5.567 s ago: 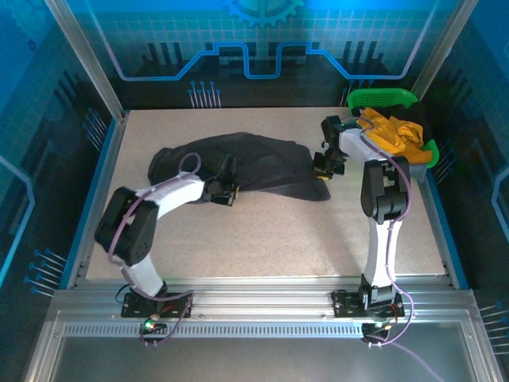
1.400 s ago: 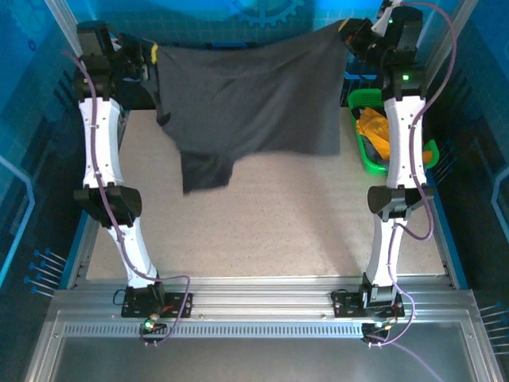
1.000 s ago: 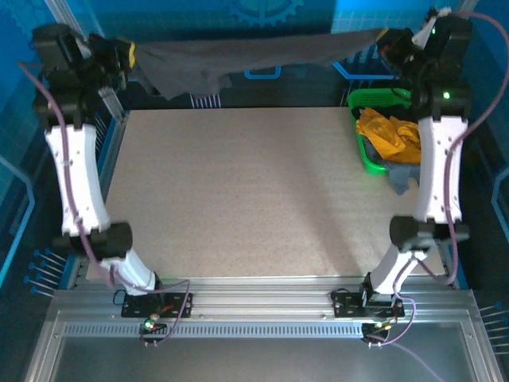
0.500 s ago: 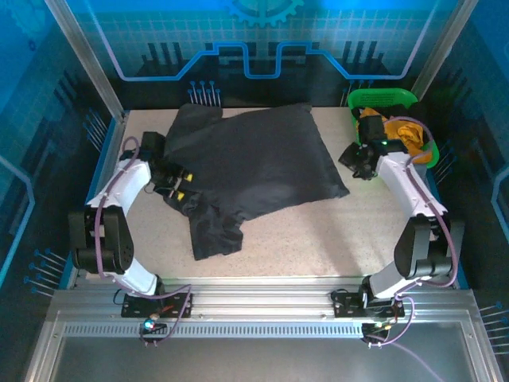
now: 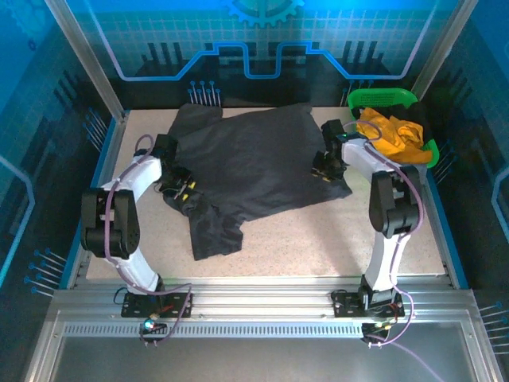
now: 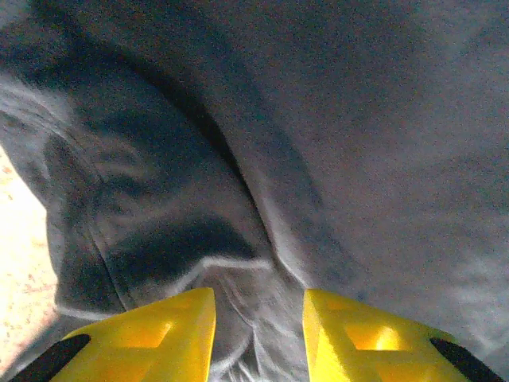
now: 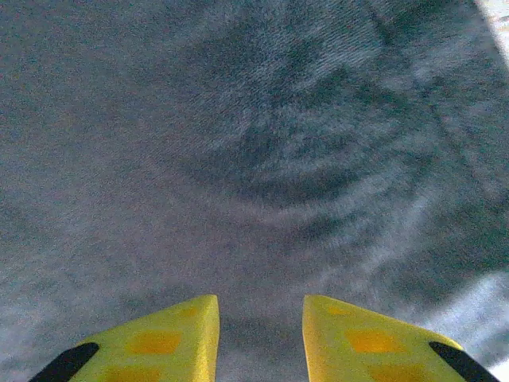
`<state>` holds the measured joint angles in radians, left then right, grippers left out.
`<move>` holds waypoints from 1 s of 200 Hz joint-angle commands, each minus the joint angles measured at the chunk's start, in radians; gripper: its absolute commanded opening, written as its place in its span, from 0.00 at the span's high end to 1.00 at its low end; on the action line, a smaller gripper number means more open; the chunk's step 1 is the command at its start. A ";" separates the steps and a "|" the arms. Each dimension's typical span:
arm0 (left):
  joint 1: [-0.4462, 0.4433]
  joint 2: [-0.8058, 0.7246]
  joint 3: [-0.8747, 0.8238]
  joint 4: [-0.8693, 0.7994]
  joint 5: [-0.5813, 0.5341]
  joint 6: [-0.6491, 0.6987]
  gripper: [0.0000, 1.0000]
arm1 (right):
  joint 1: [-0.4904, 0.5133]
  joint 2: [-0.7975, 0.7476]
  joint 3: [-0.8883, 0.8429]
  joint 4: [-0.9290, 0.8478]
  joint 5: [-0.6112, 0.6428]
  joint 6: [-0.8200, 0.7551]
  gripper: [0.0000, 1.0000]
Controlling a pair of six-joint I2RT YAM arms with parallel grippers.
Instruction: Fold and stack the t-shirts
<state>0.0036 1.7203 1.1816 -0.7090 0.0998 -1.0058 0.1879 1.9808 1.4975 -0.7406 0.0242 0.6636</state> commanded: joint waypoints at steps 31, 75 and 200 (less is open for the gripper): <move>0.068 -0.034 -0.072 -0.008 -0.035 -0.027 0.64 | -0.035 0.145 0.207 -0.201 0.014 -0.039 0.65; 0.010 -0.169 -0.165 -0.010 -0.003 -0.137 0.49 | -0.066 0.170 0.233 -0.212 0.015 -0.054 0.64; -0.069 -0.103 -0.172 0.046 -0.056 -0.106 0.57 | -0.099 0.225 0.270 -0.252 0.014 -0.079 0.64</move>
<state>-0.0509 1.6104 1.0016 -0.6918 0.0635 -1.1198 0.0998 2.1910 1.7401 -0.9550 0.0280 0.6010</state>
